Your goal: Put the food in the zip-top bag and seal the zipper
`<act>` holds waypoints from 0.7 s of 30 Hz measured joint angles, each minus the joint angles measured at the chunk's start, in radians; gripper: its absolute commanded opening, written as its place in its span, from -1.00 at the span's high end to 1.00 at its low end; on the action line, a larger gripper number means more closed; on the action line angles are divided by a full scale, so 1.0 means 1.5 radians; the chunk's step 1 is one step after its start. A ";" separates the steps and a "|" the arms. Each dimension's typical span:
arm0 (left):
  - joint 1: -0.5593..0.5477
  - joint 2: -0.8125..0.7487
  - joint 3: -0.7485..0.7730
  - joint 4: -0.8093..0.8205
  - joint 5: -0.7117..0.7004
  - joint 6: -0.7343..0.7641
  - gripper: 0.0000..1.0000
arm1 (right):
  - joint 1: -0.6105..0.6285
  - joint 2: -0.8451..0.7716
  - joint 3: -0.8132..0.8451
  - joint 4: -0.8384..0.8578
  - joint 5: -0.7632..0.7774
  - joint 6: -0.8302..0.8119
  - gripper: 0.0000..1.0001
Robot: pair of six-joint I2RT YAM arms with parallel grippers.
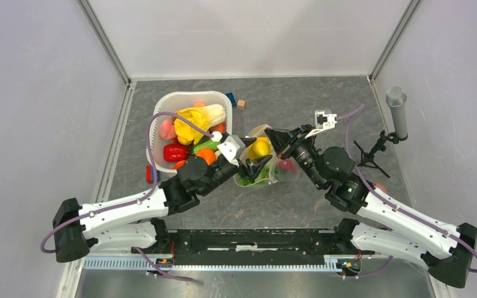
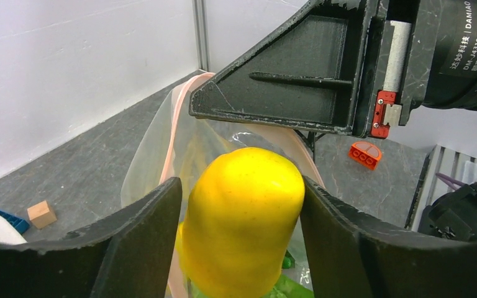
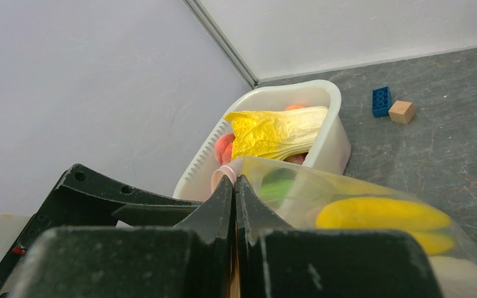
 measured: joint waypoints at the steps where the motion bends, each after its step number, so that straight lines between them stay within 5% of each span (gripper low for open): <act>1: 0.000 0.000 0.001 -0.003 0.000 0.001 -0.68 | 0.000 0.000 0.000 0.000 0.000 0.000 0.89; 9: 0.000 -0.005 0.034 -0.051 -0.002 0.004 -1.00 | -0.003 0.000 0.000 0.001 0.000 0.000 0.88; 21: 0.000 -0.094 0.049 -0.146 -0.007 -0.006 -1.00 | -0.005 0.000 -0.006 0.001 0.014 0.000 0.88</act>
